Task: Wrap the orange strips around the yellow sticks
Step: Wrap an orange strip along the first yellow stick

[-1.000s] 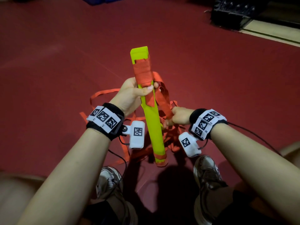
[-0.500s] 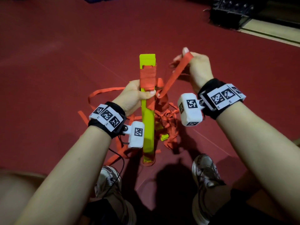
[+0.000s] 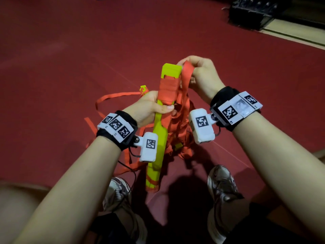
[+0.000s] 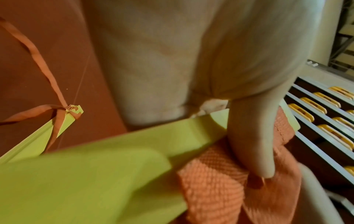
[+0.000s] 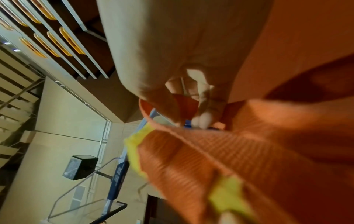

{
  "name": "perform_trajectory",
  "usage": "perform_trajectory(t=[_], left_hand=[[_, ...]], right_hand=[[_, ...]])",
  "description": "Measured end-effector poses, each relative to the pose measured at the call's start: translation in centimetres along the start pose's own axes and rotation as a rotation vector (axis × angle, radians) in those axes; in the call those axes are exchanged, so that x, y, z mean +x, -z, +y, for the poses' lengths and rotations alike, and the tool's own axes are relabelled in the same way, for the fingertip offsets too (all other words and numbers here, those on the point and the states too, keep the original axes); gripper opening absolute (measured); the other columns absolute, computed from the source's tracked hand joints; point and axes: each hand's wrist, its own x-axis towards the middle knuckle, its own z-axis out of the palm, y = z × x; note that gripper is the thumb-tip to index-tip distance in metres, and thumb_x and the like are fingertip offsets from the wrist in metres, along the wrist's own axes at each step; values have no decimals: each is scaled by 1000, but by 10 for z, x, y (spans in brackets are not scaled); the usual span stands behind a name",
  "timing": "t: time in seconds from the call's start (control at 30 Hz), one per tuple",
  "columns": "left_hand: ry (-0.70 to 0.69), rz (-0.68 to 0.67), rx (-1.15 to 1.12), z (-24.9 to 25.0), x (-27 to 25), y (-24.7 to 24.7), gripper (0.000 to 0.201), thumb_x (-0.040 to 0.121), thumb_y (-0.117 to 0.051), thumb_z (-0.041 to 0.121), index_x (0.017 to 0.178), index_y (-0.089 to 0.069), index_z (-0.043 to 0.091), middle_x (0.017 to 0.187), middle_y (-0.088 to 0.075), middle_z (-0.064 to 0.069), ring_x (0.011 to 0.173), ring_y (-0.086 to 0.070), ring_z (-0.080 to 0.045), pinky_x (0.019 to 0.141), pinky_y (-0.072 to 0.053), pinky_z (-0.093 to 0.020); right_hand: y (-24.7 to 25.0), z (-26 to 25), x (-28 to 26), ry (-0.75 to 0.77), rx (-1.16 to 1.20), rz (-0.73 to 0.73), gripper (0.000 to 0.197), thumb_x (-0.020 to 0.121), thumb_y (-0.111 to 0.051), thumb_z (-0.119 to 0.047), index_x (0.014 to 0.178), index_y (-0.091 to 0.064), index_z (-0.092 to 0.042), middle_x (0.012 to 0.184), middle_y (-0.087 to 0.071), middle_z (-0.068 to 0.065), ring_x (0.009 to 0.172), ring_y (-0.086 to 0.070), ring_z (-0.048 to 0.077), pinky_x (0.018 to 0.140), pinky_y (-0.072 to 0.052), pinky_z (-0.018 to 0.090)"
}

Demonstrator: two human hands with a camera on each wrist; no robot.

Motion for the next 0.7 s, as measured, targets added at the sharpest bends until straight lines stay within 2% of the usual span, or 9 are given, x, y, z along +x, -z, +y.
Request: perform_trajectory(t=[0.1, 0.13, 0.2, 0.23, 0.3, 0.37, 0.43, 0.6, 0.7], left_hand=[[-69, 36, -57, 5, -1, 5, 25, 77, -61, -4, 101, -61, 0, 79, -65, -9, 74, -64, -20, 73, -55, -35], [-88, 61, -68, 5, 0, 8, 27, 76, -63, -4, 103, -61, -1, 80, -65, -10, 75, -65, -21, 74, -55, -35], [-116, 104, -104, 7, 2, 10, 37, 75, -67, -4, 112, -59, -4, 82, -64, -11, 77, -65, -22, 75, -55, -36], [-130, 123, -122, 8, 2, 11, 42, 75, -68, -4, 116, -58, -6, 83, -64, -11, 77, -64, -23, 74, -54, -36], [-157, 167, -146, 8, 4, 12, 43, 76, -66, -4, 118, -58, -6, 81, -65, -12, 77, -64, -22, 72, -55, -36], [-178, 184, -158, 10, 4, 12, 39, 77, -63, -5, 116, -60, -4, 80, -66, -10, 76, -64, -21, 71, -55, -36], [-198, 169, -162, 12, 5, 9, 36, 79, -61, -6, 115, -62, -3, 79, -67, -9, 76, -63, -21, 71, -54, -36], [-218, 126, -148, 20, 2, 6, 36, 81, -60, -6, 116, -62, -1, 87, -62, -13, 77, -61, -21, 72, -54, -36], [-208, 106, -134, 20, 1, 10, 36, 81, -60, -6, 117, -63, 1, 95, -60, -17, 80, -61, -21, 74, -54, -36]], right_hand=[[9, 15, -3, -123, -10, 17, 40, 60, -41, 11, 87, -66, -5, 67, -61, 10, 46, -49, 15, 42, -37, 17], [14, 22, -5, -194, -49, 39, 41, 60, -42, 7, 91, -66, -6, 67, -60, 8, 47, -49, 14, 44, -39, 18], [18, 36, -9, -372, -143, 28, 26, 72, -47, 3, 91, -62, -7, 68, -58, 6, 49, -52, 15, 47, -44, 20], [20, 44, -12, -465, -160, -1, 19, 76, -48, 5, 88, -59, -4, 71, -55, 12, 51, -53, 20, 46, -45, 22], [19, 61, -22, -583, -167, -122, 14, 71, -49, 12, 78, -56, 1, 74, -44, 18, 53, -46, 24, 41, -41, 22], [14, 75, -31, -611, -209, -329, 15, 70, -58, 11, 77, -60, -2, 70, -44, 16, 51, -48, 23, 41, -40, 22], [10, 85, -38, -612, -322, -458, 15, 81, -62, 11, 83, -60, -3, 64, -51, 13, 47, -53, 16, 44, -43, 22], [16, 93, -46, -597, -297, -476, 15, 85, -67, 6, 83, -58, -6, 62, -53, 7, 48, -47, 13, 48, -40, 23], [25, 92, -43, -516, -210, -362, 10, 86, -74, -7, 86, -65, -10, 77, -63, 9, 59, -51, 17, 51, -48, 31]])
